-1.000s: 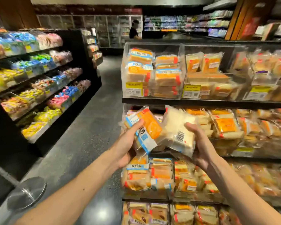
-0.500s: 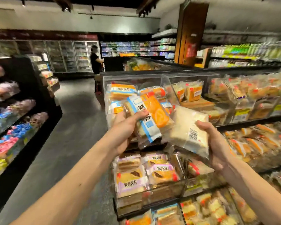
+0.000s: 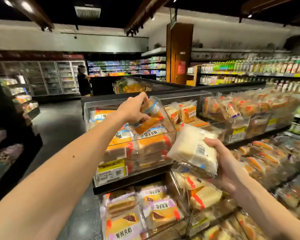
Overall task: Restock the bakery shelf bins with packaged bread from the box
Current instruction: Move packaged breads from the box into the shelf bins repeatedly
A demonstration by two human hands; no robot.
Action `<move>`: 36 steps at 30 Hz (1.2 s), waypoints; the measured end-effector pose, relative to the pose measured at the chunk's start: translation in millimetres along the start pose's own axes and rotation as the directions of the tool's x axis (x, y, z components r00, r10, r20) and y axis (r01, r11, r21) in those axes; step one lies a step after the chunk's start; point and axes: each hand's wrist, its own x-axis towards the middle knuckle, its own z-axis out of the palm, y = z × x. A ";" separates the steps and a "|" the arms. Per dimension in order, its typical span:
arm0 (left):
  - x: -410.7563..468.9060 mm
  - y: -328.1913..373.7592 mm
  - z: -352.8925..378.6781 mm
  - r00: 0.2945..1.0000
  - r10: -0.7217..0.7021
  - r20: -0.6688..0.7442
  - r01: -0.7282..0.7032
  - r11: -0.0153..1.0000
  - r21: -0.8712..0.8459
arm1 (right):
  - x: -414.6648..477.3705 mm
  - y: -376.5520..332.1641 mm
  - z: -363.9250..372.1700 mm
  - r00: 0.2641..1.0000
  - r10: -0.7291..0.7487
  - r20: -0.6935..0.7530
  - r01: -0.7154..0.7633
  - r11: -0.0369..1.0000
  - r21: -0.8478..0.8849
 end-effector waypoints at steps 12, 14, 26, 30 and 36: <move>30.6 -7.0 53.2 0.975 -0.038 0.218 0.030 0.999 0.042 | 5.7 -15.3 -24.1 0.998 0.065 0.022 -0.065 0.998 0.002; 26.9 -5.8 60.0 0.986 -0.001 0.164 -0.032 0.981 0.193 | 6.5 -17.0 -24.6 0.997 0.068 0.038 -0.069 0.998 0.010; -76.4 74.3 38.1 0.699 0.687 0.201 -0.702 0.604 0.377 | 14.9 -19.4 -17.3 0.974 0.154 0.168 -0.150 0.988 -0.039; -93.1 67.9 35.2 0.652 0.737 0.178 -0.755 0.609 0.242 | 19.1 -6.0 -16.3 0.955 0.236 0.182 -0.230 0.972 -0.051; -111.6 59.9 27.4 0.873 0.462 0.155 -0.421 0.875 -0.238 | 27.8 14.6 -15.7 0.942 0.298 0.152 -0.293 0.954 -0.059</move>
